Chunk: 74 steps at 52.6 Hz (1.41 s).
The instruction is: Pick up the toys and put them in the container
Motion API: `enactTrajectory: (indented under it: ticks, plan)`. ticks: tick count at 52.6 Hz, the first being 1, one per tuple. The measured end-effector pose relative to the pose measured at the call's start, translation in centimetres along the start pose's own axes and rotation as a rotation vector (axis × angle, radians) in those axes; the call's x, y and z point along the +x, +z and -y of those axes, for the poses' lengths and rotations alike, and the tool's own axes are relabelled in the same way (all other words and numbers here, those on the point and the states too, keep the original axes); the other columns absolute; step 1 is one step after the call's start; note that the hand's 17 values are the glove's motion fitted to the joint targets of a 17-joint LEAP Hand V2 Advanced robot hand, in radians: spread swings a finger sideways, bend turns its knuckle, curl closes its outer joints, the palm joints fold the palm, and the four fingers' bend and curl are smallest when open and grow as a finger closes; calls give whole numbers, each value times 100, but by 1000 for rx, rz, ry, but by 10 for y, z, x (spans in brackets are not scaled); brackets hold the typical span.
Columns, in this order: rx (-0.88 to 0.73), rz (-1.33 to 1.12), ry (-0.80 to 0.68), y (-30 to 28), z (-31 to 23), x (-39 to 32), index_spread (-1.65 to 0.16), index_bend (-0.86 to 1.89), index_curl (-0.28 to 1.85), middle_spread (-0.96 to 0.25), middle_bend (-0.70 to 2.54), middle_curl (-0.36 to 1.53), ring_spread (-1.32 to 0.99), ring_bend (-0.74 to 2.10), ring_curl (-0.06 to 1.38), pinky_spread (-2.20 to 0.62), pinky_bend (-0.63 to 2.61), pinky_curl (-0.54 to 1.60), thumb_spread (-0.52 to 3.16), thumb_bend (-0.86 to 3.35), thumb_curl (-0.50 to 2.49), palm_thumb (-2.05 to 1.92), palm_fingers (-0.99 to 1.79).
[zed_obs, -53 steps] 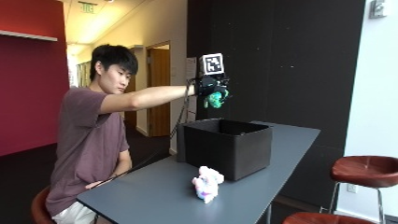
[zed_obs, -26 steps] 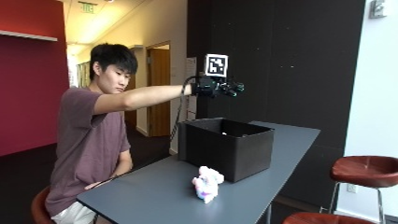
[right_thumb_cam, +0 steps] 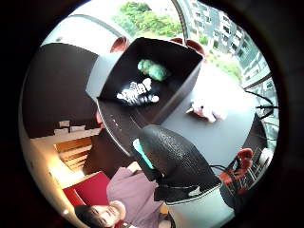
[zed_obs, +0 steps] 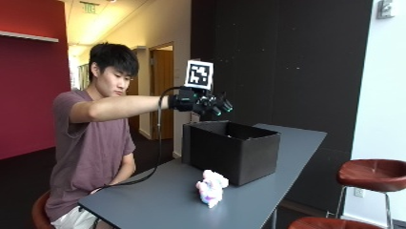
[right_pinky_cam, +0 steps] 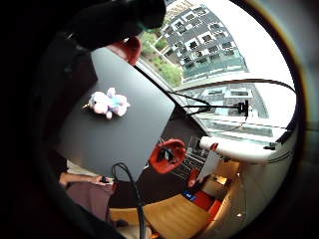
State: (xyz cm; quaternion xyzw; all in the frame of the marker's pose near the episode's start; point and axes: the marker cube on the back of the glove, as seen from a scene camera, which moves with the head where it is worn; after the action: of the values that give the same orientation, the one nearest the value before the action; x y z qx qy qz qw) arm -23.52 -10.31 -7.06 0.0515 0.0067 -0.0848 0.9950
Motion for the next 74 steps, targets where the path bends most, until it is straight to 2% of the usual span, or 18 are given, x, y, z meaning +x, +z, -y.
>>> enactTrajectory:
  ticks: [5,9,14,25,30,35,38,39,41,44,50,56,64,69,74]
  plan:
    - [-53,17,41,35,6,19,-22,7,18,-2,17,27,0,24,40,6,85,35,112,-7,28,-9,-18]
    - [-85,-64,-68,70,10,42,-22,7,17,-2,18,28,0,24,40,6,83,34,113,-7,27,-9,-19]
    - [-100,-27,66,129,29,48,-21,7,16,-1,17,28,0,23,40,5,81,34,113,-6,26,-8,-20]
    - [-186,-1,-38,233,51,46,-19,8,16,0,15,29,-1,24,40,3,76,33,113,-5,25,-6,-21]
    - [-146,-37,-53,260,62,47,-23,7,15,0,11,26,0,23,40,5,92,36,112,-4,26,-4,-16]
    - [-34,-15,-25,263,69,52,-26,17,17,-5,16,26,-1,36,42,3,94,36,111,-3,27,-1,13]
    - [29,35,-28,264,69,52,-27,31,21,-11,21,27,-11,54,44,-3,80,31,114,0,28,3,47]
    - [49,51,-27,264,69,53,-27,31,20,-12,20,27,-13,55,43,-4,78,30,114,0,28,3,47]
    - [78,79,-24,264,67,54,-26,36,22,-16,46,35,-20,69,48,-12,68,28,117,2,30,9,87]
    - [99,105,-18,262,63,55,-26,38,24,-20,59,40,-26,78,51,-19,62,27,120,4,32,14,97]
    - [91,102,0,260,52,53,-28,50,32,-25,74,50,-34,102,65,-30,77,36,108,14,44,39,121]
    - [6,89,19,258,40,54,-28,70,42,-26,94,61,-38,111,72,-36,92,43,96,14,51,47,131]
    - [-167,90,23,236,8,52,-26,103,58,-24,119,73,-42,123,78,-39,96,48,78,13,60,52,127]
    - [-189,52,30,211,-9,47,-23,113,65,-23,127,78,-43,130,82,-41,100,51,70,12,65,53,120]
    - [-136,53,29,160,-25,37,-21,118,70,-22,132,81,-44,134,84,-41,104,54,64,11,69,54,114]
